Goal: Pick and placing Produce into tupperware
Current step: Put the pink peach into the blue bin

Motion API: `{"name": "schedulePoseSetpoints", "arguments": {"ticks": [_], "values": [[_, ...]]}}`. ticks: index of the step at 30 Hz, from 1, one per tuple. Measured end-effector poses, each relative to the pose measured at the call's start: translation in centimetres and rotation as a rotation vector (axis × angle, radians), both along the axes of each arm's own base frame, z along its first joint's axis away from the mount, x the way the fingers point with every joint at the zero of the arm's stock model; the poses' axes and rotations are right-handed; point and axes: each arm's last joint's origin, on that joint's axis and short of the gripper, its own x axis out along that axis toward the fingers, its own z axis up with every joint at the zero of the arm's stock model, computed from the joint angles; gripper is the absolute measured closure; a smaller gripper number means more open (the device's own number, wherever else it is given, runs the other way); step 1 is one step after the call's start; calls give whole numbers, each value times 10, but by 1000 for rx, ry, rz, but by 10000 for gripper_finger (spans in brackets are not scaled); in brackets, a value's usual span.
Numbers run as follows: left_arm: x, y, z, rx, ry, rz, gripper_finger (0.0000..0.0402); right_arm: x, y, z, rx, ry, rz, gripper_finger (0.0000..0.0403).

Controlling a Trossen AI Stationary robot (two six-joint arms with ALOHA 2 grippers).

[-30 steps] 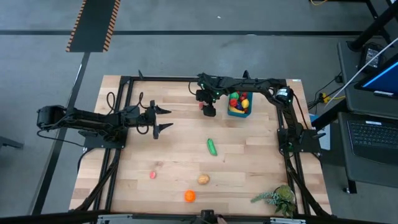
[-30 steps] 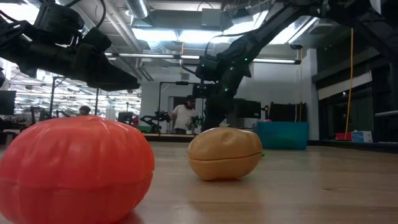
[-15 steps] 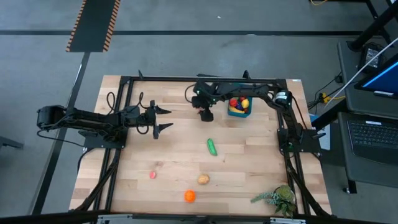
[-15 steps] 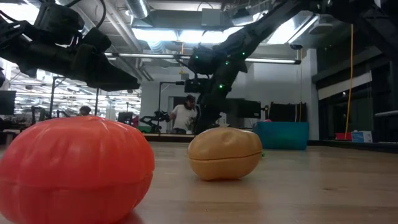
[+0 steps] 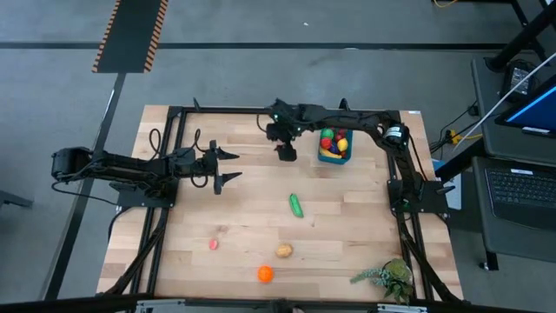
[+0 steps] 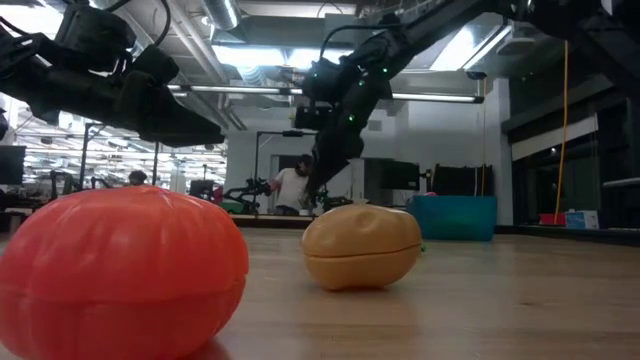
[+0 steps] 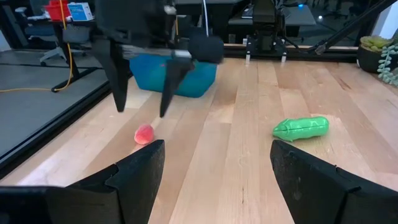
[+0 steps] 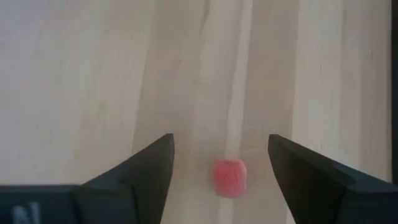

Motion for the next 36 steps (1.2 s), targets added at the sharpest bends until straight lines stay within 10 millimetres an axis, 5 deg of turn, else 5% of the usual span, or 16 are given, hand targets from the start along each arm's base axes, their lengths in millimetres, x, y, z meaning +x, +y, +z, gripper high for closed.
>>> {"name": "schedulePoseSetpoints", "arguments": {"ticks": [8,16,22,36], "values": [[-1,0,-5,-13,53,0,115,0,-14,23,90,-66,-28,157],[-1,0,-6,-14,60,0,115,7,-17,2,112,-42,-26,158],[-1,0,-6,-15,63,-1,115,14,-21,9,128,-2,-32,158],[-1,-1,-6,-15,64,-3,115,1,-18,-7,110,175,-71,158]]}}
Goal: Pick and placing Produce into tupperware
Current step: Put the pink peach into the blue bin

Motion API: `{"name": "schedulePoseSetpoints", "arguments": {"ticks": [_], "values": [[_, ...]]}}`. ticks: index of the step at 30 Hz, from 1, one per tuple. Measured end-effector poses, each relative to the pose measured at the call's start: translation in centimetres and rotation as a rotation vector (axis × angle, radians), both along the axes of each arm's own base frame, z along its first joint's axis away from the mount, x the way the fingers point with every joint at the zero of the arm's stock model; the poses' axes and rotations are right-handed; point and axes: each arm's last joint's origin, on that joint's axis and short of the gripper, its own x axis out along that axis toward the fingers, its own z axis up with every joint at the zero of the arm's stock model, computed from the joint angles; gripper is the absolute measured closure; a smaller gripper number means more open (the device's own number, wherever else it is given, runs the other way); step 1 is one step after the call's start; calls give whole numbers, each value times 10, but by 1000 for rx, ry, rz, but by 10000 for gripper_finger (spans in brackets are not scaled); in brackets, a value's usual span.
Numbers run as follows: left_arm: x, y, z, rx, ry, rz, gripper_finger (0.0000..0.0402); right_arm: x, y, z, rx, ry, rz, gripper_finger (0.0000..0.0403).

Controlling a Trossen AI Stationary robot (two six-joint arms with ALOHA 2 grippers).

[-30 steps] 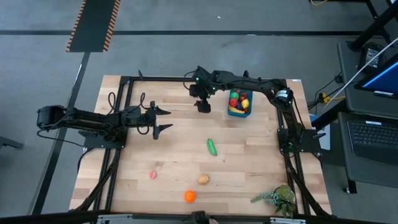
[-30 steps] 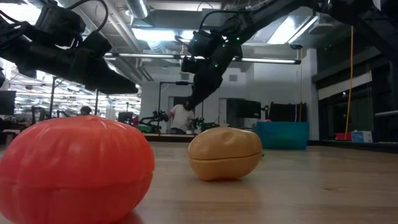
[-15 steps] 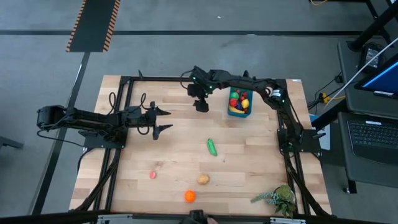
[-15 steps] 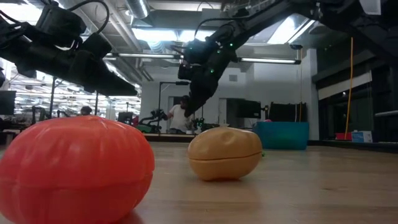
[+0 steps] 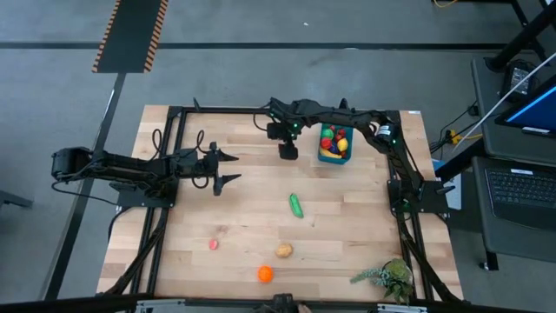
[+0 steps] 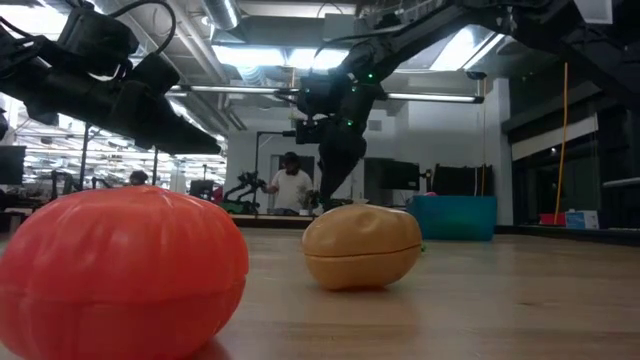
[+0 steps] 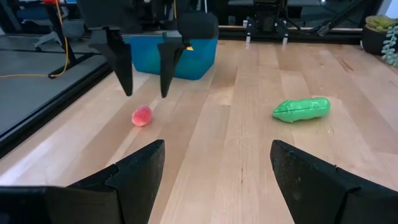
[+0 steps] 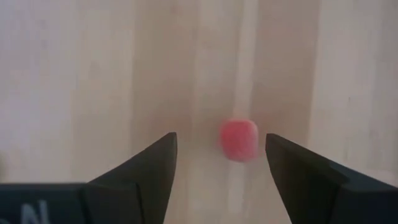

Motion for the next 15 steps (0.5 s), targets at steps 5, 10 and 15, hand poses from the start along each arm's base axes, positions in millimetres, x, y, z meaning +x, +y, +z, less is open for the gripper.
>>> {"name": "schedulePoseSetpoints", "arguments": {"ticks": [5,10,15], "values": [[0,0,0,0,0,0,115,1,-2,-4,-52,-4,11,158],[0,0,0,0,0,0,115,0,-2,-12,-56,-10,13,158],[0,0,0,0,0,0,115,-1,-2,-19,-83,3,2,158]]}}
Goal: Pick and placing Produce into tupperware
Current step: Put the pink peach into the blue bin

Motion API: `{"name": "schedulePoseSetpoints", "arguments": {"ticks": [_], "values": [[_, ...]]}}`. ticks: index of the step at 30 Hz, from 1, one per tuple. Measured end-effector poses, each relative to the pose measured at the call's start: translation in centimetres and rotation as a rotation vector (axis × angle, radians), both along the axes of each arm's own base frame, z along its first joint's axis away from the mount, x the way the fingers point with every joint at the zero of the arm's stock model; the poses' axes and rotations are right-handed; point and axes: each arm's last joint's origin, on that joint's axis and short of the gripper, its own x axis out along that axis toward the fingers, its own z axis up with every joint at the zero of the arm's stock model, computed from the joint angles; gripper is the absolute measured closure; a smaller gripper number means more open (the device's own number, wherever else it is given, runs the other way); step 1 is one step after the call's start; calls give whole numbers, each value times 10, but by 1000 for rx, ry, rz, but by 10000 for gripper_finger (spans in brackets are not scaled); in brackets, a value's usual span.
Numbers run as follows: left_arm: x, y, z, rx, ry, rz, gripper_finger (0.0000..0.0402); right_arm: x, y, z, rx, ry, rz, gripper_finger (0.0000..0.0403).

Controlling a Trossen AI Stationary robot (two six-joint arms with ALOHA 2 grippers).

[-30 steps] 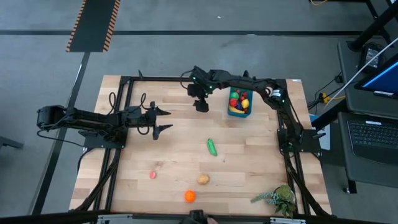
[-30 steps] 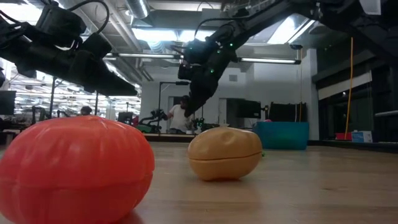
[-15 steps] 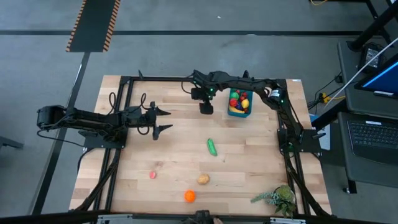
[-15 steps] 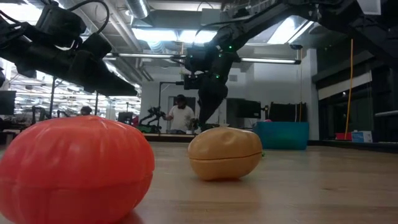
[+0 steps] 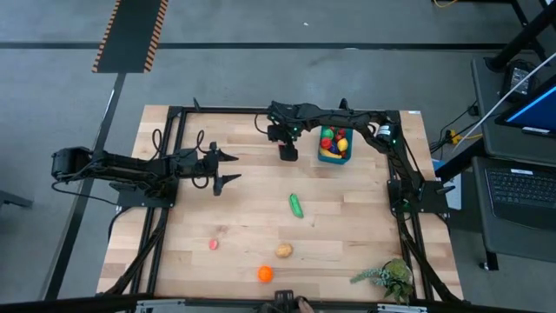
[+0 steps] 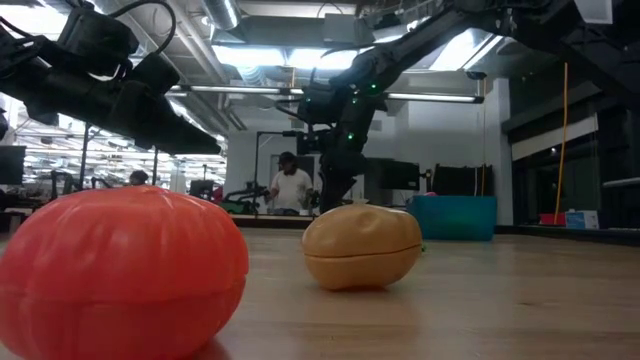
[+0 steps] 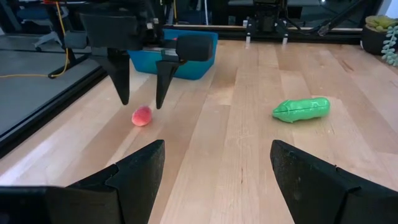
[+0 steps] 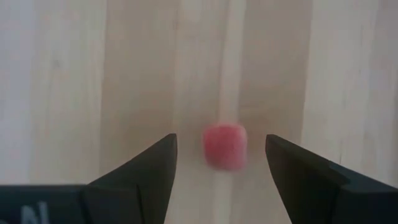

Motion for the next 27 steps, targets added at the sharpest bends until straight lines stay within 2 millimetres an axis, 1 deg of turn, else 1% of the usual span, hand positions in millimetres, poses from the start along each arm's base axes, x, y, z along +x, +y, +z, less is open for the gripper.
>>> {"name": "schedulePoseSetpoints", "arguments": {"ticks": [2,12,14,17,18,20,27], "values": [[0,0,0,0,0,0,115,1,-1,-1,-9,-17,-2,158],[0,0,0,-1,0,0,115,-2,-3,-3,2,7,-9,158],[0,0,0,-10,-2,3,115,-2,-3,-8,10,21,-9,158],[0,0,0,-20,-5,5,115,-1,-3,-23,28,61,-7,158],[0,0,0,-20,-5,5,115,-2,-4,-26,10,79,-11,158],[0,0,0,-20,-4,5,115,-1,-4,-24,-33,84,-4,158],[0,0,-1,-21,2,5,115,0,-5,-24,-35,70,-6,158]]}}
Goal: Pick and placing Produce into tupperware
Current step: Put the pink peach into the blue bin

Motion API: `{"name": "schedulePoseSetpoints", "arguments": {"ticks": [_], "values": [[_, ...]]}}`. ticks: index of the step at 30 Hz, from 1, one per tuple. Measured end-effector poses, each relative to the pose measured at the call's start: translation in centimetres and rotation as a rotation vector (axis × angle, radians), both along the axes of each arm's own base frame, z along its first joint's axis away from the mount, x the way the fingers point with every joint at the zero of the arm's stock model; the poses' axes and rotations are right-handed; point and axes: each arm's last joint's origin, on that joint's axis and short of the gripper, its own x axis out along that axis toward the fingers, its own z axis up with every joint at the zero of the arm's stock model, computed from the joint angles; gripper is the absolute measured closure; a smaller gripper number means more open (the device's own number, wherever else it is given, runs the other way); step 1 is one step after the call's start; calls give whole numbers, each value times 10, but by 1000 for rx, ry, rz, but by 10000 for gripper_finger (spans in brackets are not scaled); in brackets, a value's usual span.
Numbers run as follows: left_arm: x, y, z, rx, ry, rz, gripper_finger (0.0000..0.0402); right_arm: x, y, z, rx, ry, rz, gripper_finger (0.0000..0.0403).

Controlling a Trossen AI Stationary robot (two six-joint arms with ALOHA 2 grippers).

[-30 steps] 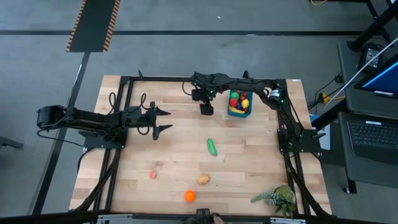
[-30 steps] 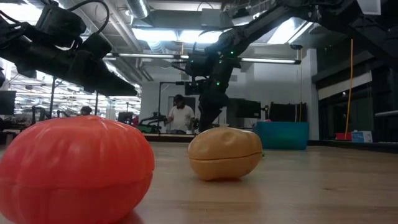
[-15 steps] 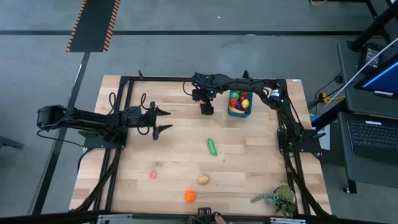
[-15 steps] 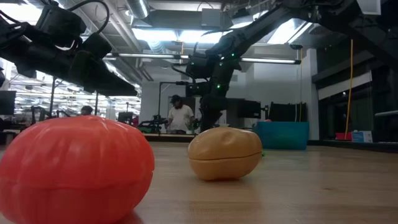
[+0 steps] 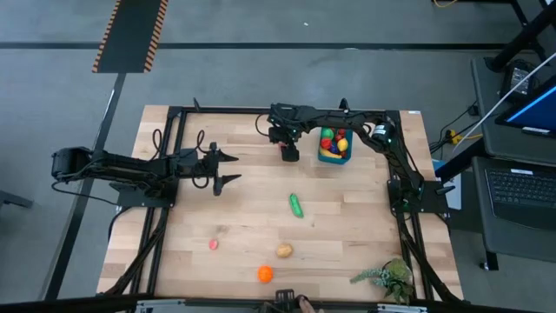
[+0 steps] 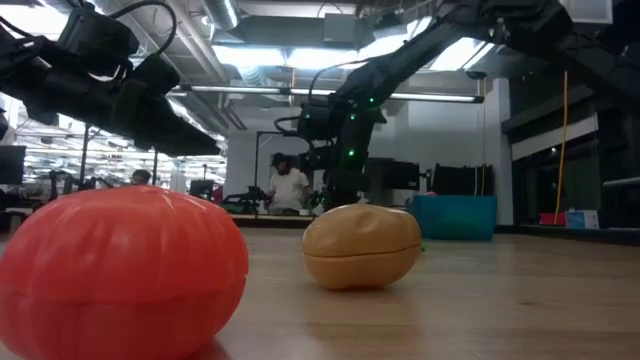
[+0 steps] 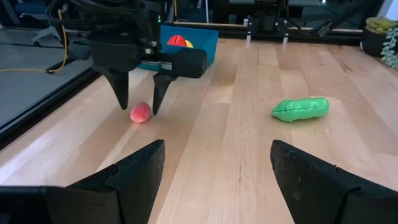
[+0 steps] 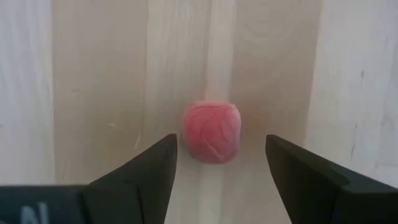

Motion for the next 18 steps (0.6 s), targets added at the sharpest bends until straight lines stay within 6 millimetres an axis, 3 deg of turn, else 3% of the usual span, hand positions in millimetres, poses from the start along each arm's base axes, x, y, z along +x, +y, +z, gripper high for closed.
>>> {"name": "schedulePoseSetpoints", "arguments": {"ticks": [18], "values": [[0,0,0,3,2,-1,115,2,0,1,-16,-18,57,158]]}}
